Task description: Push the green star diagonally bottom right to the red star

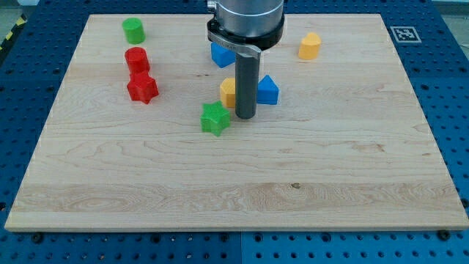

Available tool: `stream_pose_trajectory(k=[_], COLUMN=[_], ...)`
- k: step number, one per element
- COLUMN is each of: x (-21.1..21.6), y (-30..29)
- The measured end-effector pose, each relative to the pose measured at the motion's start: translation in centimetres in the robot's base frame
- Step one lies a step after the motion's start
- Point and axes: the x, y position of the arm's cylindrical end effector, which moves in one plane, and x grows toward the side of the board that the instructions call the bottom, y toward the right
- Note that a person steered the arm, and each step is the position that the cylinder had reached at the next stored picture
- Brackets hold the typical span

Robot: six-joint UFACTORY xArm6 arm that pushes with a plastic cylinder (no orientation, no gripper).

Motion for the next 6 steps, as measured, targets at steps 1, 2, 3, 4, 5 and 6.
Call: stream_pose_trajectory(k=[1,2,3,4,5,6], x=[0.0,0.0,0.3,1.1,1.4,1.4], y=[-0.2,-0.2,-0.5,0.3,-2.1,-6.4])
